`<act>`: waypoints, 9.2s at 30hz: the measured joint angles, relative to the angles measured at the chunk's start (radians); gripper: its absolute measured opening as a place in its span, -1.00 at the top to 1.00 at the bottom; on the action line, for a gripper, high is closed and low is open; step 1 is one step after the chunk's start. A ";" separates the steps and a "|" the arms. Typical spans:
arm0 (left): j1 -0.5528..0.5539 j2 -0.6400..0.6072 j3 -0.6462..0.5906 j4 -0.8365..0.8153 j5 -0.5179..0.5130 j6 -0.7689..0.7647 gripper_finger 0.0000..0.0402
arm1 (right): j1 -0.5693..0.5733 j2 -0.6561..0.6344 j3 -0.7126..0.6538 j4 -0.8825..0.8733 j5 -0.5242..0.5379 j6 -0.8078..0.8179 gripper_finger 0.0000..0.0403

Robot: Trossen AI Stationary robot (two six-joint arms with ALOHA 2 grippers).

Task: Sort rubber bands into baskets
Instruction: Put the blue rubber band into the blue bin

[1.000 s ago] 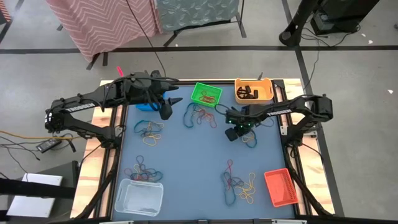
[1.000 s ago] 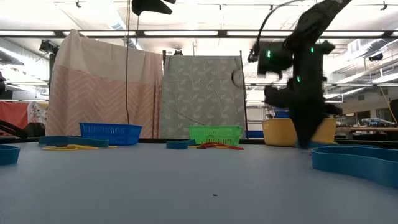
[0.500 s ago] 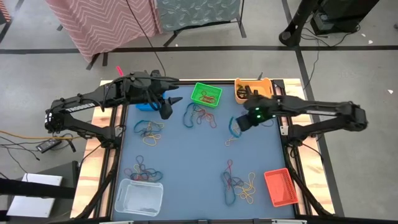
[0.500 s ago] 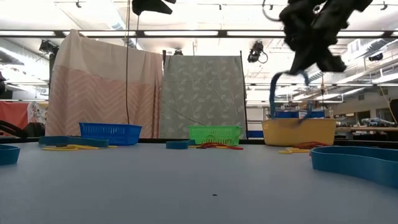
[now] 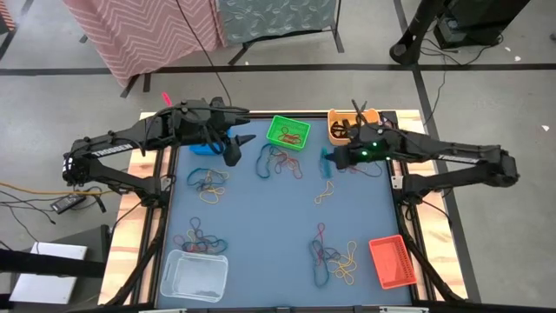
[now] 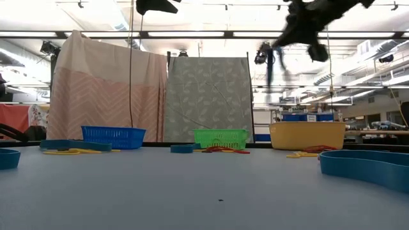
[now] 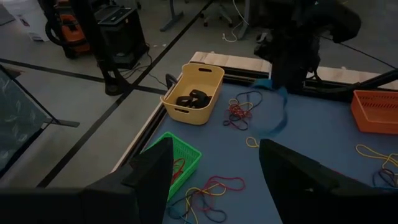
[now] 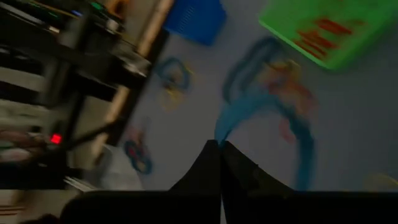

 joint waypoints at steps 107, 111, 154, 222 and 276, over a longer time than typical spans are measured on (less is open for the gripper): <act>0.046 0.138 -0.207 0.065 0.168 -0.024 -0.29 | -0.026 0.574 0.052 1.215 -0.464 0.113 0.96; 0.045 0.137 -0.207 0.089 0.178 -0.027 -0.41 | -0.026 0.574 0.052 1.215 -0.464 0.112 0.96; 0.036 0.180 -0.221 0.301 0.249 -0.126 0.14 | -0.026 0.574 0.052 1.240 -0.464 0.115 0.96; 0.262 -0.097 -0.221 -0.094 -0.164 -0.133 1.00 | -0.182 0.568 0.052 1.121 -0.587 0.174 -0.34; 0.556 0.186 -0.400 -0.244 -0.142 -0.282 0.07 | -0.113 0.568 0.052 1.120 -0.569 0.156 -0.34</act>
